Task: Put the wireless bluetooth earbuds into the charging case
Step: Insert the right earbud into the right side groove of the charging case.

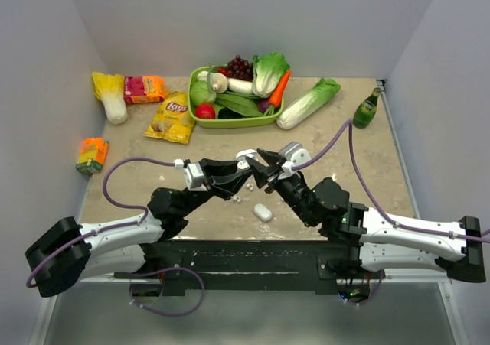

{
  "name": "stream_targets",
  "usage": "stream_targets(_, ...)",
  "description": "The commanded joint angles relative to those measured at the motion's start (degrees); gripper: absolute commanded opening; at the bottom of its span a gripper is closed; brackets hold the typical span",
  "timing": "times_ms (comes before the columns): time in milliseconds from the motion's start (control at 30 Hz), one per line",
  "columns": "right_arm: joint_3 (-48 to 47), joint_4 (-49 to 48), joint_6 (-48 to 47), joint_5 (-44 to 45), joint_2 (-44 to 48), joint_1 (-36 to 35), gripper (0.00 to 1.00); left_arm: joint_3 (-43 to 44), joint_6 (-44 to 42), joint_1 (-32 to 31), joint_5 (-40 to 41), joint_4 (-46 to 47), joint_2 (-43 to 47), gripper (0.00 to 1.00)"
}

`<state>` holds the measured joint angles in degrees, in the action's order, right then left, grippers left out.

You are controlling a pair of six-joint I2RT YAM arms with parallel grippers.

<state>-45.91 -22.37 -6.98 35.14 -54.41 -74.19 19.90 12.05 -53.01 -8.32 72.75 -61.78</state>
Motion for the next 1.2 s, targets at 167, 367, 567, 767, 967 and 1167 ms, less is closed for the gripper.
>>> stream_targets(167, -2.9, -0.1, 2.8, 2.2, 2.0, 0.1, 0.46, 0.3, 0.9, -0.2, 0.3, 10.3, -0.1, 0.00)
stream_targets(367, -3.7, 0.6, 3.6, 3.0, 1.8, 0.0, 0.47, 0.1, 1.0, -0.2, 0.3, 10.7, -0.1, 0.00)
stream_targets(567, -3.6, 0.6, 4.1, 3.9, 2.1, 0.1, 0.47, 0.0, 0.9, -0.2, 0.3, 10.7, 0.1, 0.00)
stream_targets(767, -5.1, 2.9, 5.0, 4.2, 2.1, 0.1, 0.56, 0.0, 0.9, -0.2, 0.5, 10.7, 0.2, 0.00)
stream_targets(967, -6.3, 5.1, 6.3, 6.8, 1.6, 0.1, 0.63, 0.0, 0.9, -0.2, 0.5, 10.7, 0.2, 0.00)
stream_targets(1167, -7.4, 7.1, 6.5, 7.8, 0.5, 0.1, 0.65, 0.1, 0.9, -0.2, 0.5, 10.7, 0.2, 0.00)
